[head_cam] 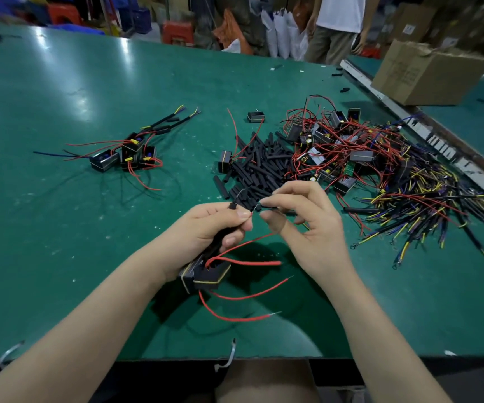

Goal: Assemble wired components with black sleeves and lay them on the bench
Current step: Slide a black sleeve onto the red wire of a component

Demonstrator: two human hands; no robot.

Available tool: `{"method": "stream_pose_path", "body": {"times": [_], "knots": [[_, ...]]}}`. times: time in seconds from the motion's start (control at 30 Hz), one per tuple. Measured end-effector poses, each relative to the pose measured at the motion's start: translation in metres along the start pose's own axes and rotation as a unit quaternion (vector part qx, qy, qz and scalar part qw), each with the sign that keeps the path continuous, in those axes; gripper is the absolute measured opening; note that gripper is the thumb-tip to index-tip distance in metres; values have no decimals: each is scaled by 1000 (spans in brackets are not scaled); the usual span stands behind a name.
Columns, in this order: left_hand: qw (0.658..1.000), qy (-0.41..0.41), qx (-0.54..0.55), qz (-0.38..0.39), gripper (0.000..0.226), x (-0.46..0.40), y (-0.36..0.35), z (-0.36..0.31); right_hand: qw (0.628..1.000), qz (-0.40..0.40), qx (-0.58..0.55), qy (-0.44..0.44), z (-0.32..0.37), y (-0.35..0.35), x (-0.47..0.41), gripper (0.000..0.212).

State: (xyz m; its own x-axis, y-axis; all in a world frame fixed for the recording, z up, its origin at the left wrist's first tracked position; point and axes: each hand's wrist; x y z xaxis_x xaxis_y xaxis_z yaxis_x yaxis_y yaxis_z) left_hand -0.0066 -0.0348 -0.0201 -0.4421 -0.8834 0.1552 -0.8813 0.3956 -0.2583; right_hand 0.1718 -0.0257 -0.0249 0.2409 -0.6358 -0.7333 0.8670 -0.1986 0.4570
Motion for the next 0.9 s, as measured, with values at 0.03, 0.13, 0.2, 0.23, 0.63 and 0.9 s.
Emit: {"method": "stream_pose_path", "body": {"times": [0.03, 0.13, 0.2, 0.23, 0.63, 0.9], "knots": [[1000, 2, 4, 8, 20, 0, 0, 0, 1000, -2, 6, 7, 1, -1, 0, 17], [1000, 8, 15, 21, 22, -1, 0, 2, 1000, 20, 5, 11, 2, -4, 0, 17], [1000, 7, 9, 20, 23, -2, 1, 2, 999, 39, 0, 0, 3, -4, 0, 12], [1000, 5, 6, 19, 22, -2, 1, 3, 999, 51, -7, -10, 3, -4, 1, 8], [999, -16, -3, -28, 20, -2, -1, 6, 954, 147, -146, -216, 0, -1, -1, 22], [996, -60, 3, -62, 26, -2, -1, 4, 948, 128, 13, -292, -17, 48, -11, 8]]}}
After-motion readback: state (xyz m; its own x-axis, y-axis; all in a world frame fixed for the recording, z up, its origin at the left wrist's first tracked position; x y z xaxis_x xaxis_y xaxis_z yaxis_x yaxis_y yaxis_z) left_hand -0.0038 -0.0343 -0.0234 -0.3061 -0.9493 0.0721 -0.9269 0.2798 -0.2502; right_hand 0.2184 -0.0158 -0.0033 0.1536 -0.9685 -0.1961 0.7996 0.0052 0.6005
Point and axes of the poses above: each hand's wrist, its own x-axis away from the middle knuckle, its own y-axis out of the back of the hand, z = x × y, and after that the axes turned 6 degrees about y, right-handed
